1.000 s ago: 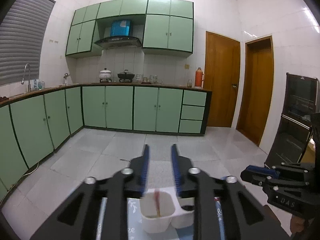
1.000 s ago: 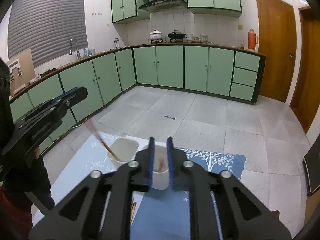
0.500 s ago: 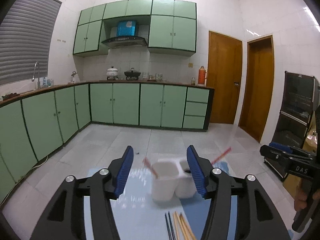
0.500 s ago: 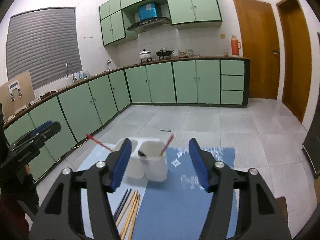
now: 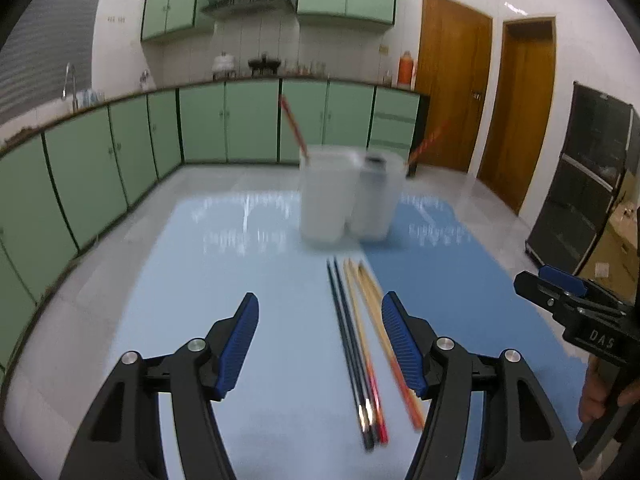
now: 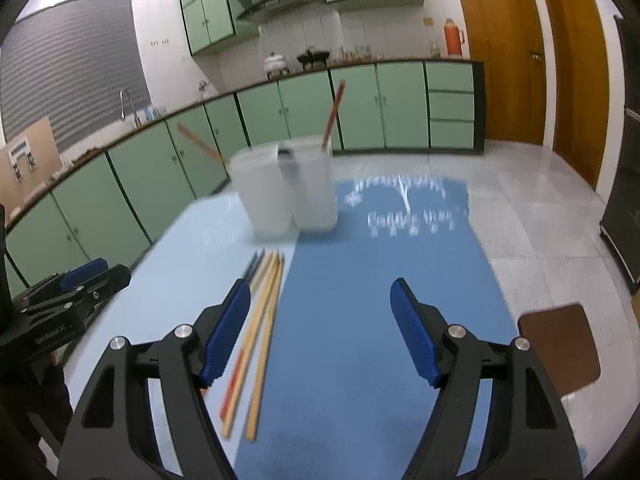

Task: Organize utensils
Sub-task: 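Withdraw both tools from the holder back over the remaining chopsticks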

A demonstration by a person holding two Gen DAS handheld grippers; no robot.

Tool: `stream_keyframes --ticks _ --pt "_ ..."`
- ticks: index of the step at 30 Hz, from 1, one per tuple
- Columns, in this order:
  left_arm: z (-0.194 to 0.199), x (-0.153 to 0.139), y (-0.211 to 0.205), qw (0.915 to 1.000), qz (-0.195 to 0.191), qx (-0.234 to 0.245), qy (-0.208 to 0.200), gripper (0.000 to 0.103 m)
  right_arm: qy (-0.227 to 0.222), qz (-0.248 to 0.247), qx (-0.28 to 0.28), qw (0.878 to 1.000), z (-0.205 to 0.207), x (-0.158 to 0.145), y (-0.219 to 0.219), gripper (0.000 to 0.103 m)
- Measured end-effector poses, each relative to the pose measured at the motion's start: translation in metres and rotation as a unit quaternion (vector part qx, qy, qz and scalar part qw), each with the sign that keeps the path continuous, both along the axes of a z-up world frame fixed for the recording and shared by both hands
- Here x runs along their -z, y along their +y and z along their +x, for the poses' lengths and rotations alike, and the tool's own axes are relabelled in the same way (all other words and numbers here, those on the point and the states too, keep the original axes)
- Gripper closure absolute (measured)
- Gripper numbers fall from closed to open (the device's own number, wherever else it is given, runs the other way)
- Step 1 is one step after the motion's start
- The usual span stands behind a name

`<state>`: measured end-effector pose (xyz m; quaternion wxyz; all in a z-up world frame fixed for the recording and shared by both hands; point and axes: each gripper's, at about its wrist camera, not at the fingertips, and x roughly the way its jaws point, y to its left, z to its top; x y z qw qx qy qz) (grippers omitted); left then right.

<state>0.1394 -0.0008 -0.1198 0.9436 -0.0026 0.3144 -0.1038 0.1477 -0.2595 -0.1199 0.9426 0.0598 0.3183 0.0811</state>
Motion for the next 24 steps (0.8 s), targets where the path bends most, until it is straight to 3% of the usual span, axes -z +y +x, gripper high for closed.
stream_keyframes --ticks 8,24 --pt "-0.018 0.05 0.009 0.999 0.01 -0.017 0.04 0.04 0.025 -0.01 0.001 1.0 -0.03 0.045 0.025 0.036" --pt "-0.035 0.078 0.007 0.9981 0.007 -0.015 0.06 0.04 0.039 -0.042 -0.017 0.998 -0.051 0.071 0.053 0.053"
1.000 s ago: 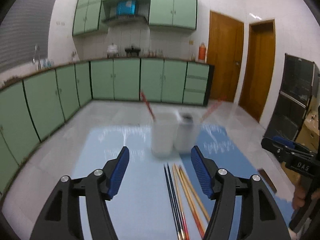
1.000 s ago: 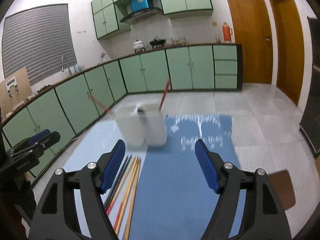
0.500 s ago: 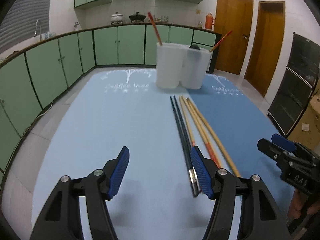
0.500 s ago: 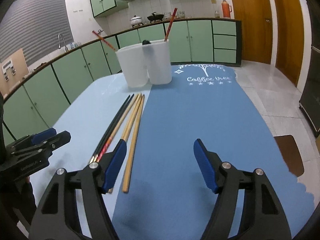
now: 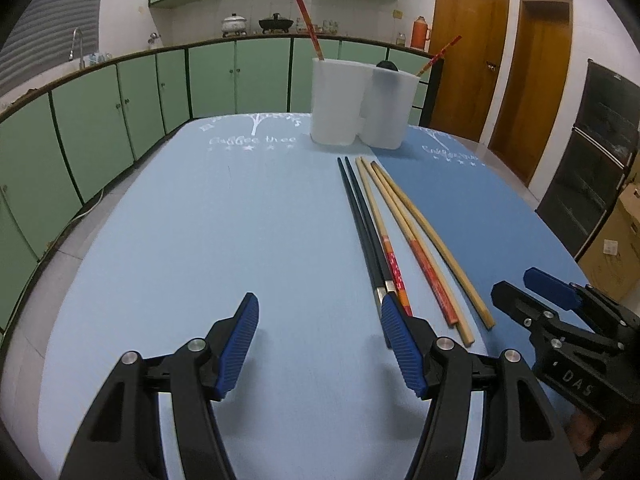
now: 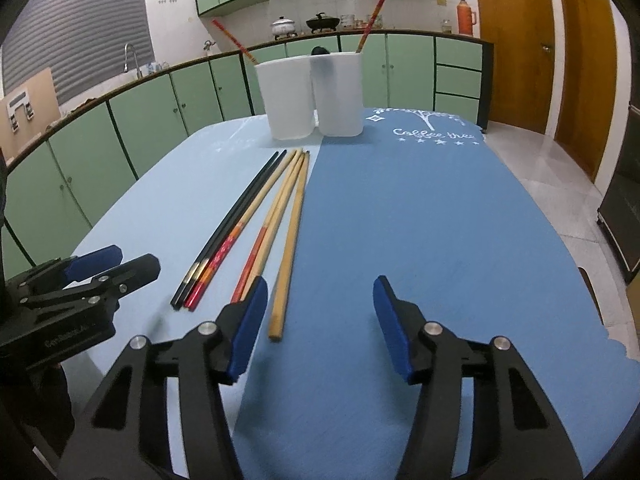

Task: Organize utensils
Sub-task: 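Withdraw both tools from the holder back over the remaining chopsticks, then grasp a plain wooden chopstick with right tool while left tool grasps a black chopstick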

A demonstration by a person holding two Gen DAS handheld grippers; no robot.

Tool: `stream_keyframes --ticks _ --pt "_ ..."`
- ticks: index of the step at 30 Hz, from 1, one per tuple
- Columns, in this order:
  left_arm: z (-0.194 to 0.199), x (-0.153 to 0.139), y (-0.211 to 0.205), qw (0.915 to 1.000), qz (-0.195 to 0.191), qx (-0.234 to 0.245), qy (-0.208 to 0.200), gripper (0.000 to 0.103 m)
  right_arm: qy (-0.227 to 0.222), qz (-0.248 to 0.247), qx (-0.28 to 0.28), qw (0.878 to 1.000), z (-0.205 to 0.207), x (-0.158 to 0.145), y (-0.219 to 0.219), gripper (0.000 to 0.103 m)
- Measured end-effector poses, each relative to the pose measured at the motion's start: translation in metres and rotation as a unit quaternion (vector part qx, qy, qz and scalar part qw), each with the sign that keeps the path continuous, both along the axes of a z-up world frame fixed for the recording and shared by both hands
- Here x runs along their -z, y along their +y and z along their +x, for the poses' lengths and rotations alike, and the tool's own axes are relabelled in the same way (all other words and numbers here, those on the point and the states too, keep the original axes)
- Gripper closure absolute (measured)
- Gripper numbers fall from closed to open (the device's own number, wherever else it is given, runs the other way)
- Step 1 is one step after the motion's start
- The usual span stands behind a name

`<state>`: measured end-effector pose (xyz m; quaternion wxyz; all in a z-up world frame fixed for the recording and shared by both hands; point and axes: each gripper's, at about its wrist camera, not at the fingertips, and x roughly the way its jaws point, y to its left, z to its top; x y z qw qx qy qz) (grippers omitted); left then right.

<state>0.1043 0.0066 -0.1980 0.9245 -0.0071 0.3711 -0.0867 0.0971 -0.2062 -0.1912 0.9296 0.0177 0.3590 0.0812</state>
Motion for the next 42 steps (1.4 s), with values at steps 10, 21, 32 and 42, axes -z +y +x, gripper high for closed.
stream_keyframes --ticks 10,21,32,42 --pt "-0.006 0.005 -0.001 1.0 -0.002 0.005 0.006 0.04 0.017 -0.02 -0.018 0.999 -0.004 0.013 0.012 0.072" --pt "-0.012 0.004 -0.012 0.9996 0.003 0.027 0.007 0.04 0.014 -0.033 -0.039 0.999 -0.003 0.013 0.021 0.097" --pt "-0.009 0.017 -0.016 0.9993 0.023 0.02 0.02 0.041 0.016 -0.03 -0.021 0.999 0.0 0.012 0.011 0.097" --pt "-0.002 0.017 -0.017 0.9992 0.034 0.004 0.02 0.049 0.017 -0.029 -0.017 0.999 0.001 0.013 0.009 0.097"
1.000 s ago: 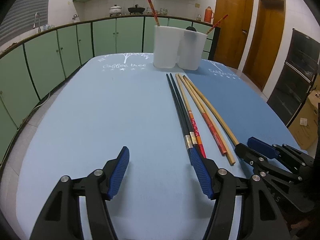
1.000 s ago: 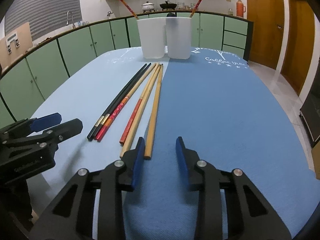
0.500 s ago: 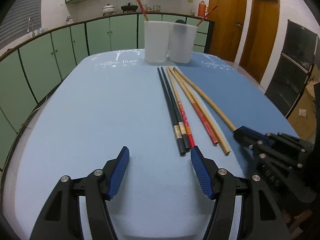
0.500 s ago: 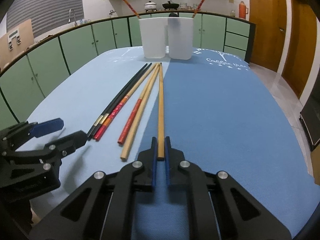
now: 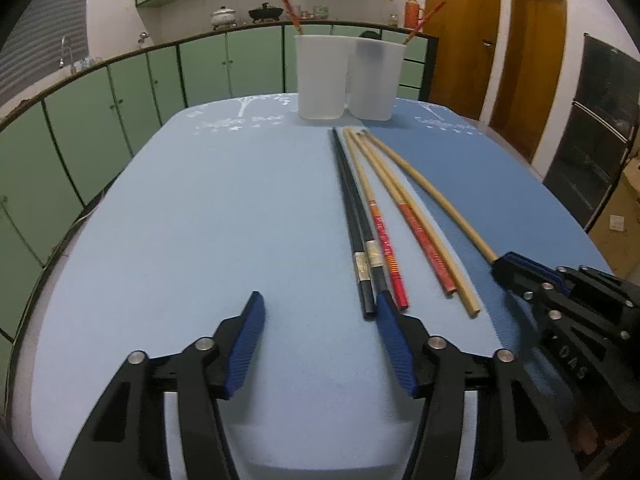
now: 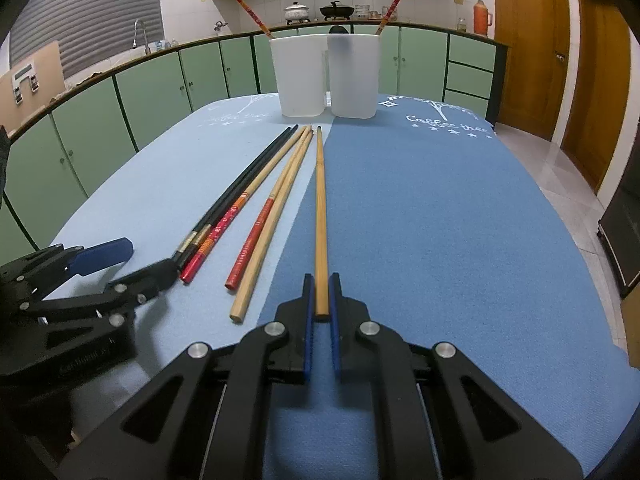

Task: Organize utensils
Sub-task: 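Grasp a plain wooden chopstick with right tool while left tool grasps a black chopstick, then lift both held chopsticks and carry them above the white holder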

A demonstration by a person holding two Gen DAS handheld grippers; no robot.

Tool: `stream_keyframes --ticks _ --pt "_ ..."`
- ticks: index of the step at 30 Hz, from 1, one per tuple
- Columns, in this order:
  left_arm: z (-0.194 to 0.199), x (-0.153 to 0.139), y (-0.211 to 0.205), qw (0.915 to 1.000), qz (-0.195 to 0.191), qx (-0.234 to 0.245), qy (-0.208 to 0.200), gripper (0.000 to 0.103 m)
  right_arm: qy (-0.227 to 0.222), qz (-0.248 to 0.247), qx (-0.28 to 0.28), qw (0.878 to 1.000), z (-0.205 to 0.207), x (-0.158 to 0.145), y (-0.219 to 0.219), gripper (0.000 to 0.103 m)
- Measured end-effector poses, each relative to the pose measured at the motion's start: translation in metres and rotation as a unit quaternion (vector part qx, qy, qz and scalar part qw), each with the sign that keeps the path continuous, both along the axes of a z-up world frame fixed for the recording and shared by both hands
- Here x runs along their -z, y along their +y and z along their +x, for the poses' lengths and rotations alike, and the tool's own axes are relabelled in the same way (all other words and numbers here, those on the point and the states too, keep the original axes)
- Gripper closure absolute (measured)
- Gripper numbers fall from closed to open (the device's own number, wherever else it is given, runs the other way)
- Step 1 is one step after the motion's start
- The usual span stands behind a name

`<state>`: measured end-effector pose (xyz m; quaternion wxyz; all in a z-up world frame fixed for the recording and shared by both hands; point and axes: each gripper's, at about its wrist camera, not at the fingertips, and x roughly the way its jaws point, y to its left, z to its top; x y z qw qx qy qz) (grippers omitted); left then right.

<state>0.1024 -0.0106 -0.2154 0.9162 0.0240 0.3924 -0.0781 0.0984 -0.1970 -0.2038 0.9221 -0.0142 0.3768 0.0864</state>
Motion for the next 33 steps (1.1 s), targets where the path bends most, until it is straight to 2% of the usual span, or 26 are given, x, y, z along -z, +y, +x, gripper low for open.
stream_keyframes --ticks 5,11,13,14,16,22,33 --pt "0.002 -0.003 0.013 0.9997 -0.02 -0.015 0.004 0.051 0.001 0.003 0.004 1.0 0.002 0.001 -0.004 0.097" --pt "0.004 -0.001 0.002 0.9999 -0.015 -0.004 0.003 0.053 -0.001 0.0 0.0 1.0 0.0 0.002 -0.002 0.093" --pt "0.005 -0.001 0.0 0.9999 -0.012 -0.002 0.0 0.071 0.001 0.003 -0.001 1.0 0.001 0.003 -0.003 0.096" --pt "0.005 -0.001 -0.001 0.9999 -0.014 0.0 -0.001 0.077 0.002 0.004 -0.001 1.0 0.001 0.003 -0.003 0.096" --pt "0.005 -0.001 -0.003 0.9997 -0.023 0.011 0.0 0.096 0.004 0.009 0.0 1.0 0.001 0.002 -0.005 0.097" --pt "0.002 -0.01 -0.004 0.9994 -0.03 0.019 -0.006 0.097 0.001 0.015 -0.004 1.0 0.003 -0.009 -0.012 0.097" --pt "-0.007 -0.096 0.005 0.9949 -0.029 0.025 -0.093 0.097 -0.053 0.033 -0.01 0.998 0.005 -0.086 -0.033 0.097"
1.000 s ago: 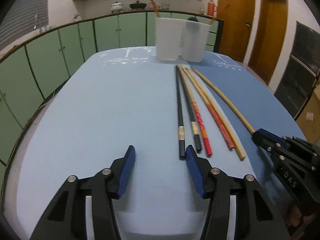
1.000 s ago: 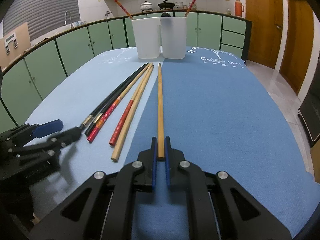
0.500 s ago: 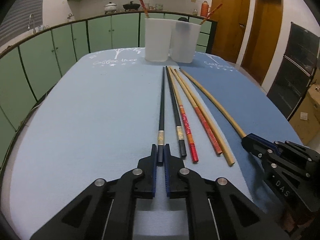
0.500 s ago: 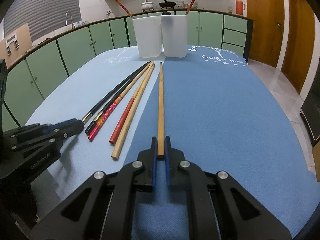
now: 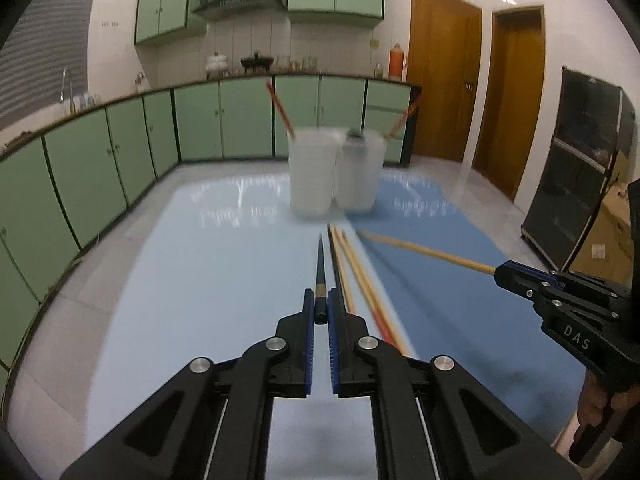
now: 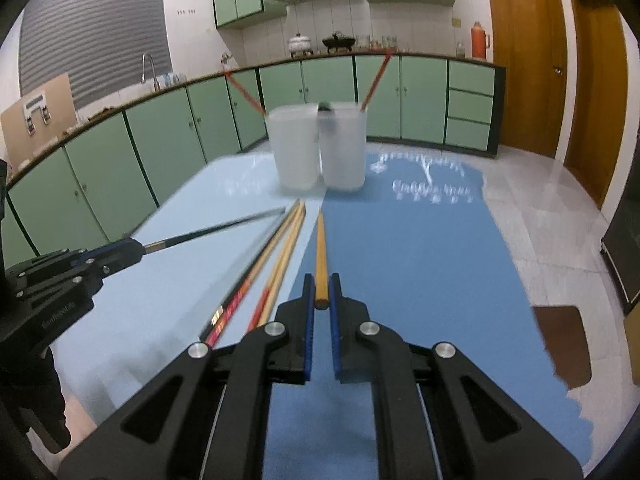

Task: Organize utensils
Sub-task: 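Lift both held chopsticks and carry them above the white holder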

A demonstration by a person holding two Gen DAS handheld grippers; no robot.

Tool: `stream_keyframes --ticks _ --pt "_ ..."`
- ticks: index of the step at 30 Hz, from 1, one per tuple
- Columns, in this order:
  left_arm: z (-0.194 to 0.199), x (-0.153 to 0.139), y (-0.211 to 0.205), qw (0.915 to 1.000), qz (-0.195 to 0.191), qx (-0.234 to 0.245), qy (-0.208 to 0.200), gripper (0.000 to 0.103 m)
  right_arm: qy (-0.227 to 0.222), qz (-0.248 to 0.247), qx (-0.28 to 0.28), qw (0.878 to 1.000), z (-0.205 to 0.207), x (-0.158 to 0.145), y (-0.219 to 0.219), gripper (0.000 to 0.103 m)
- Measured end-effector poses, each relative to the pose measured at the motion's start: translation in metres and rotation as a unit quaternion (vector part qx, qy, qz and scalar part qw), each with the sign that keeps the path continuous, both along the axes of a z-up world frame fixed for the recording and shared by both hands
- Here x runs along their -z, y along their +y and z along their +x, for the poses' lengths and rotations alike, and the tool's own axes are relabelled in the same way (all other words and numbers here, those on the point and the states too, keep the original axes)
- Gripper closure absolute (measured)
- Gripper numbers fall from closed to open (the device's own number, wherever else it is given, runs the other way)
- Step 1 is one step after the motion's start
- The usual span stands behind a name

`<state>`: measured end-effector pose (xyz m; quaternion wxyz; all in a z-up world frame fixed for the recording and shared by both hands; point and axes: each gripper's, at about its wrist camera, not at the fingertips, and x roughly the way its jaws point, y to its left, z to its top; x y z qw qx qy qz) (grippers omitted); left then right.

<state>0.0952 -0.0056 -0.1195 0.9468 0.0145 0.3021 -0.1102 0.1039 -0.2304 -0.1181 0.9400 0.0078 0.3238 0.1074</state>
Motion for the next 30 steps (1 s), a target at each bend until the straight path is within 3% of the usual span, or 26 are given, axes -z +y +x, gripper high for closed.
stream_keyframes --ticks 12,22,30 --pt "0.023 -0.086 -0.002 0.9964 -0.03 0.018 -0.077 0.097 -0.058 0.04 -0.018 0.997 0.023 -0.092 -0.016 0.097" --pt "0.032 -0.124 -0.01 0.9926 -0.04 0.04 -0.108 0.097 -0.07 0.035 -0.039 0.996 0.054 -0.135 -0.018 0.097" --pt "0.053 -0.168 -0.02 0.9847 -0.048 0.046 -0.161 0.097 -0.12 0.057 -0.043 0.99 0.079 -0.188 -0.027 0.097"
